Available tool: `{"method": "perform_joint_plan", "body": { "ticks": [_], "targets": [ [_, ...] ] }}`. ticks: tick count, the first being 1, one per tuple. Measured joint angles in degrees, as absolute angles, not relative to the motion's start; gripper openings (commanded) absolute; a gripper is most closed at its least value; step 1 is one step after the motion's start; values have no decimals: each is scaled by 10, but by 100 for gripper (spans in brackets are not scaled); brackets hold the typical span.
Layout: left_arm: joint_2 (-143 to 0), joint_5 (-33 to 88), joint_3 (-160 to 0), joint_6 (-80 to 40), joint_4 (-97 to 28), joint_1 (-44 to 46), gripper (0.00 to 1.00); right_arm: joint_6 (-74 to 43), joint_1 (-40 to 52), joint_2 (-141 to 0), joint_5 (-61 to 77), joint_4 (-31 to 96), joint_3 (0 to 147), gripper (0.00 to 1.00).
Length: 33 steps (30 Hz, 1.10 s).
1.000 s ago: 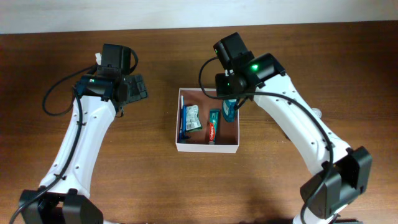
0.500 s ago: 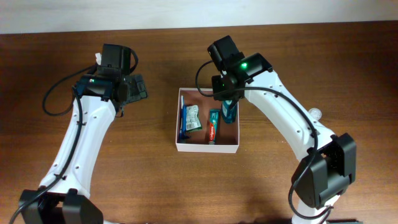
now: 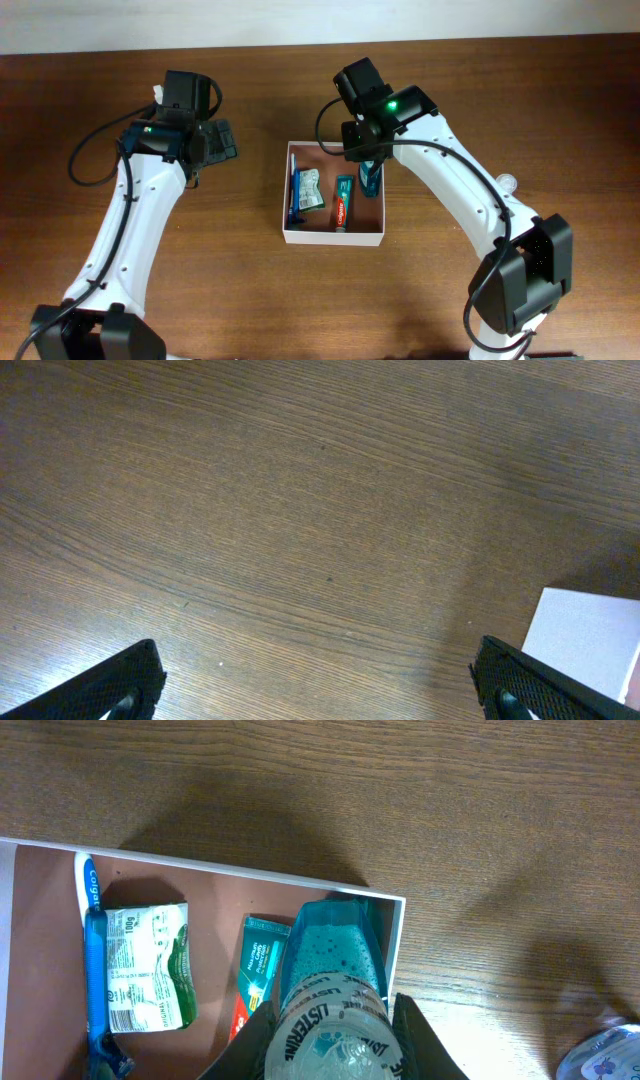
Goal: Pack container
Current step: 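Carry the mouthwash bottle with right gripper into the box's right corner, then open right gripper and withdraw it to the right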
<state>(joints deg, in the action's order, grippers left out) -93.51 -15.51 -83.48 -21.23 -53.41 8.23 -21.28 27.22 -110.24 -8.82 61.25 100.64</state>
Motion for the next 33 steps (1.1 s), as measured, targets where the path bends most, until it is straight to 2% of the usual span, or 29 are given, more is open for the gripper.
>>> {"method": "perform_joint_plan", "body": {
  "ticks": [1,2,4,6,7,18,22,26,33],
  "targets": [
    [-935,-155,-835,-212,-534,82,99,-213,272,-1102,-88,613,1006,17],
    [-935,-155,-835,-212,-534,82,99,-213,272,-1102,-88,613,1006,27],
    [-935,-155,-835,-212,-534,82,99,-212,272,-1102,-89,613,1006,33],
    [-935,-155,-835,-212,-534,82,99,-214,272,-1102,-92,613,1006,48],
    [-935,-155,-835,-212,-534,82,99,-211,272,-1102,-96,613,1006,52],
    [-935,-155,-835,-212,-534,82,99,-192,267,-1096,-101,668,1045,56],
    [-935,-155,-835,-212,-534,82,99,-191,251,-1031,-102,731,1095,57],
    [-935,-155,-835,-212,-534,82,99,-190,215,-886,-103,794,1121,58],
    [-935,-155,-835,-212,-534,82,99,-190,136,-765,-107,856,1124,80]
  ]
}}
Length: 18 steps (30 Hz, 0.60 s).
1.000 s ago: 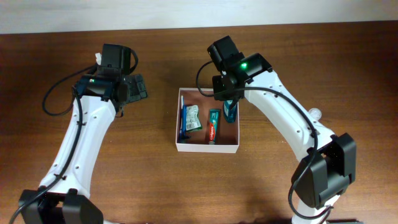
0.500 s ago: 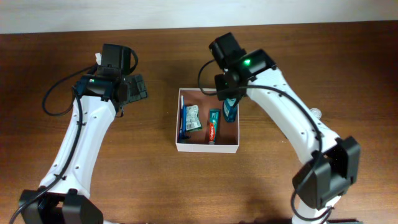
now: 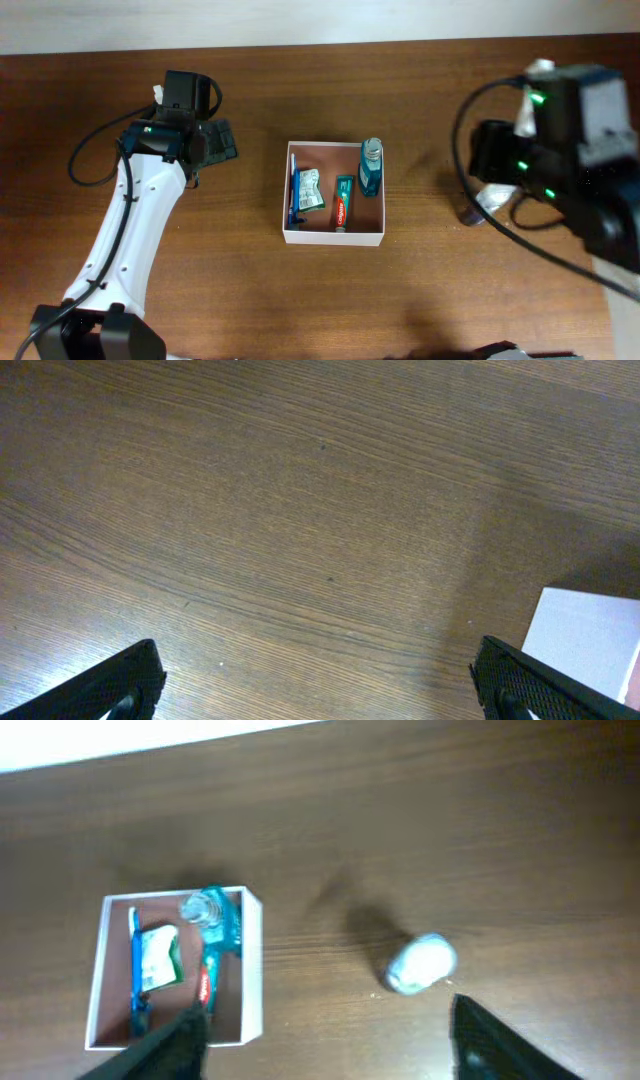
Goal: Pack container
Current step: 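Open right gripper and withdraw it to the right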
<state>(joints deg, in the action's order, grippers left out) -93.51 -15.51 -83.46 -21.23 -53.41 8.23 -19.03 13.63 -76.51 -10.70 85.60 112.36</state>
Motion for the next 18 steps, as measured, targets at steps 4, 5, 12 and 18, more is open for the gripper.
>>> {"method": "perform_joint_plan", "body": {
  "ticks": [4,5,12,18],
  "targets": [
    [-935,-155,-835,-212,-534,82,99,-173,102,-737,-107,889,1124,86],
    [-935,-155,-835,-212,-534,82,99,-168,94,-732,-107,894,1124,87],
    [-935,-155,-835,-212,-534,82,99,-158,83,-727,-107,918,1123,98],
    [-935,-155,-835,-212,-534,82,99,-158,83,-727,-107,928,1123,99]
  ]
}}
